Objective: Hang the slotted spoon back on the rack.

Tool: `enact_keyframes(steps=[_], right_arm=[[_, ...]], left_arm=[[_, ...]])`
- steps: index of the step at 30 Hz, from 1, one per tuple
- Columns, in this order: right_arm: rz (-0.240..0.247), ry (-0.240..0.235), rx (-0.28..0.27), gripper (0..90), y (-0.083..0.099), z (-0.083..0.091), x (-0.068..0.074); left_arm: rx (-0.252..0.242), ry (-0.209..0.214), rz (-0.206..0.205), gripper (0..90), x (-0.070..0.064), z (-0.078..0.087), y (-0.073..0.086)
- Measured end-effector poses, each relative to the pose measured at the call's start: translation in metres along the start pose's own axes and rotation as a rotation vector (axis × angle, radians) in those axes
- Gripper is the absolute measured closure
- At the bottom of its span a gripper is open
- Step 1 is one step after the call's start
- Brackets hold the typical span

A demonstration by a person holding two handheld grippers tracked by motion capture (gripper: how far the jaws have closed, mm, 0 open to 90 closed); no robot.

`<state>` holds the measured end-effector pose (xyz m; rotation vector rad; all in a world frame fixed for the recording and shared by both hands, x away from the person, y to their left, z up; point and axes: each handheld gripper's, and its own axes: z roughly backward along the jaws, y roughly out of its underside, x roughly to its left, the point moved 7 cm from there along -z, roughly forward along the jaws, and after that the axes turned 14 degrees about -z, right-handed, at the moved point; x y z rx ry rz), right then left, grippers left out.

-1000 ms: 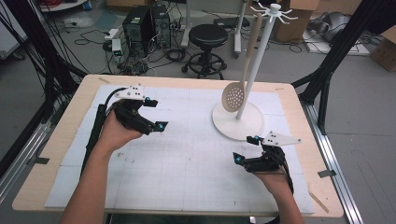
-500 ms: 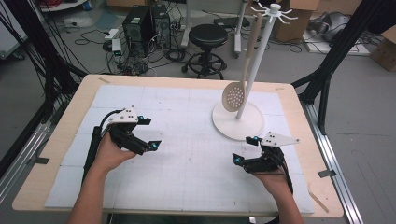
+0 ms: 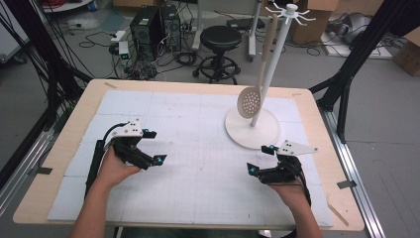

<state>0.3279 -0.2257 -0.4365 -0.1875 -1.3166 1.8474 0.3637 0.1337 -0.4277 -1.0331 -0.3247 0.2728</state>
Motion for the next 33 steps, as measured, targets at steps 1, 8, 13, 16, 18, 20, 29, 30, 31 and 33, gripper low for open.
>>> enact_keyframes(steps=[1, 8, 13, 16, 18, 20, 29, 30, 31, 33], right_arm=[[-0.004, 0.001, 0.000, 11.1, 0.000, 0.000, 0.000], [-0.002, 0.004, 0.005, 11.1, 0.003, -0.001, -0.002], [0.004, 0.002, 0.007, 11.1, 0.002, -0.003, -0.002], [0.005, 0.000, 0.013, 11.1, 0.003, -0.004, -0.001], [0.003, 0.001, 0.015, 11.1, 0.003, -0.004, 0.000], [0.001, 0.001, 0.018, 11.1, 0.004, -0.005, 0.000], [0.006, 0.002, 0.029, 11.1, 0.005, -0.007, 0.000], [0.001, 0.000, 0.028, 11.1, 0.005, -0.007, 0.000], [0.001, 0.001, 0.029, 11.1, 0.005, -0.006, 0.000], [0.006, 0.005, 0.029, 11.1, 0.005, -0.007, -0.001]], left_arm=[[-0.005, 0.000, 0.006, 5.0, 0.000, 0.000, 0.000], [-0.005, -0.012, 0.014, 4.9, 0.003, 0.003, 0.006], [-0.011, -0.009, 0.006, 4.9, 0.000, 0.003, 0.005], [-0.003, -0.007, 0.008, 5.0, 0.001, 0.003, 0.007], [-0.002, -0.004, 0.009, 4.9, 0.000, 0.002, 0.008], [0.002, -0.005, 0.010, 5.0, 0.000, 0.002, 0.008], [0.005, 0.000, 0.015, 5.0, 0.000, 0.001, 0.010], [0.009, 0.000, 0.016, 5.0, 0.000, 0.000, 0.011], [0.011, 0.001, 0.020, 4.9, 0.000, 0.000, 0.011], [0.015, 0.003, 0.019, 4.9, 0.000, -0.001, 0.012]])
